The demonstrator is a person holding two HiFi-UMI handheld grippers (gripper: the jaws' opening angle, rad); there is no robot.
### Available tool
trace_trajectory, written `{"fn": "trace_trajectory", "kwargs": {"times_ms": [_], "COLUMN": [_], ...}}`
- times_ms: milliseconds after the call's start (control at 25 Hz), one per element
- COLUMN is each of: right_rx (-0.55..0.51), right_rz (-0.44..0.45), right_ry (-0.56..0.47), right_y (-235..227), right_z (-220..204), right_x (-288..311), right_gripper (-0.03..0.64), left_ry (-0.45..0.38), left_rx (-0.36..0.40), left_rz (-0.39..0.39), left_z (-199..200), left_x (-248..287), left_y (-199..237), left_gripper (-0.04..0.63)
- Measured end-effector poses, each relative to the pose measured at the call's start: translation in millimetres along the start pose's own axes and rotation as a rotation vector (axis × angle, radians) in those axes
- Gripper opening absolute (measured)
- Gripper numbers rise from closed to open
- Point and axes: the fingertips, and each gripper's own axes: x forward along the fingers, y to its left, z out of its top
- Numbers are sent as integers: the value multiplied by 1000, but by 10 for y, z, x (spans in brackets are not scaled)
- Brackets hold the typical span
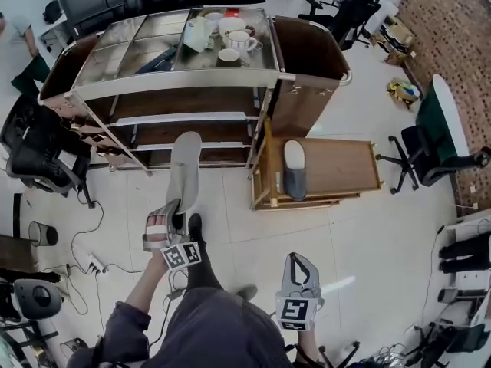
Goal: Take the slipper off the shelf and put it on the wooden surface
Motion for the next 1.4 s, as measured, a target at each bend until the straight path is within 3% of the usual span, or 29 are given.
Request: {"fn": "trace_trajectory", "kwargs": {"times_ms": [280, 440, 640, 760, 880, 1080, 1280, 1400], "right_rx": [79, 132, 192, 219, 242, 265, 253, 244], "right_rz": [-120, -208, -293, -330, -345, -314, -233, -192], "right_ry": [23, 25, 79, 131, 189, 239, 271, 271], "right_y": [-663, -1068, -1608, -2027, -2517, -3459, -4036, -4260], "right_z": [-893, -1169, -1612, -1906, -2177, -2227, -2325, -2320], "right_x": [-1175, -1498, -1719, -1715, -1570, -1141, -671, -504], "right_gripper": [3, 3, 3, 3, 3, 3, 3, 3], "left_ry": [-181, -264, -299, -263, -175, -64, 14, 65], "left_rx": [3, 48, 113, 140, 159, 187, 162, 141], "left_rz": [-91, -166, -242, -286, -366, -457, -629, -684], "left_z": [1666, 2524, 3469, 3908, 4158, 4477, 4574, 4592], "left_x": [-777, -678, -172, 347, 952, 1732, 1987, 1982], "left_y": [-806, -1239, -1845, -2244, -2724, -3317, -3983, -4206], "left_gripper": [80, 80, 81, 81, 82, 91, 158, 210]}}
